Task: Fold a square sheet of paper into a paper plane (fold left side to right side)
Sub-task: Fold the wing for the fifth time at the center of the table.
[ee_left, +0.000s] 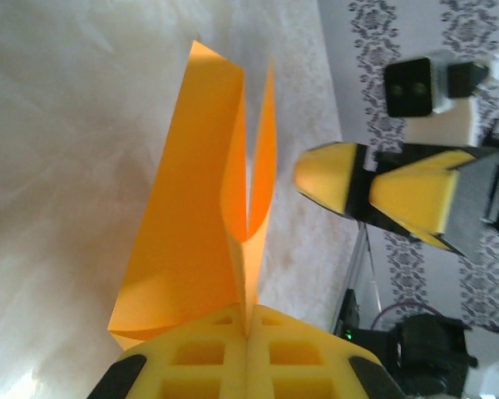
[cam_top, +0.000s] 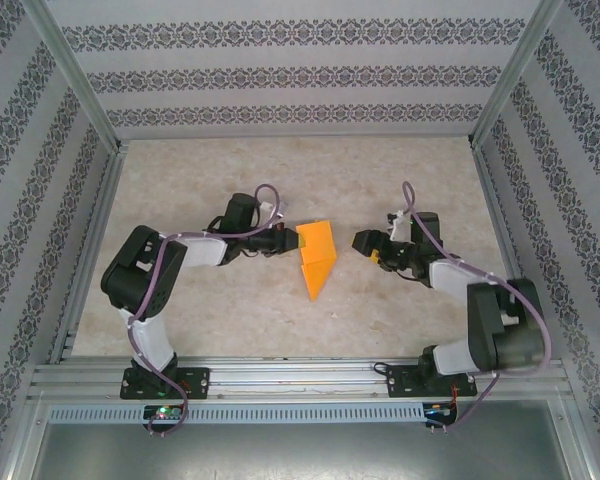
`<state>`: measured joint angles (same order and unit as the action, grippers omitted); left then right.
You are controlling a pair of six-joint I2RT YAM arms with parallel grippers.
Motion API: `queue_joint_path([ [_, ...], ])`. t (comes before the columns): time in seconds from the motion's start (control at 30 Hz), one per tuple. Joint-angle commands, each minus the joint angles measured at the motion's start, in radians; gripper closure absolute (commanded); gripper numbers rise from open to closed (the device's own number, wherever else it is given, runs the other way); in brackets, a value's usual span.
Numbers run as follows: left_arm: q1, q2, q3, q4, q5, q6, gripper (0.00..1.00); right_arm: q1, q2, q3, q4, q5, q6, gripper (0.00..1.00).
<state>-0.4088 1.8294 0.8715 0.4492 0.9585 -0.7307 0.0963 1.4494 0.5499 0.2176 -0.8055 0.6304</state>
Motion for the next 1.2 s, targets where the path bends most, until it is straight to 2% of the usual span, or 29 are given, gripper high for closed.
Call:
queue_joint_path([
  [0.0, 0.022, -0.034, -0.059, 0.159, 0.113, 0.0, 1.0, 0.055, 0.063, 0.061, 0.083, -0.136, -0.062, 0.23],
  [0.3, 0.024, -0.031, -0.094, 0.174, 0.152, 0.004, 1.0, 0.139, 0.226, 0.145, 0.121, -0.165, -0.069, 0.29],
  [0.67, 0.025, -0.002, -0.08, 0.052, 0.114, 0.082, 1.0, 0.148, 0.274, 0.205, 0.121, -0.219, -0.054, 0.6],
  [1.0, 0.024, 0.017, -0.077, 0.037, 0.108, 0.09, 1.0, 0.149, 0.302, 0.229, 0.114, -0.207, -0.055, 0.74],
  [1.07, 0.025, 0.014, -0.079, 0.024, 0.099, 0.1, 1.0, 0.151, 0.31, 0.232, 0.111, -0.199, -0.054, 0.82],
  [1.13, 0.028, 0.0, -0.081, -0.024, 0.07, 0.133, 0.83, 0.152, 0.316, 0.235, 0.101, -0.187, -0.054, 0.91],
  [1.17, 0.032, -0.018, -0.083, -0.07, 0.04, 0.164, 0.8, 0.153, 0.319, 0.237, 0.093, -0.173, -0.052, 0.97],
])
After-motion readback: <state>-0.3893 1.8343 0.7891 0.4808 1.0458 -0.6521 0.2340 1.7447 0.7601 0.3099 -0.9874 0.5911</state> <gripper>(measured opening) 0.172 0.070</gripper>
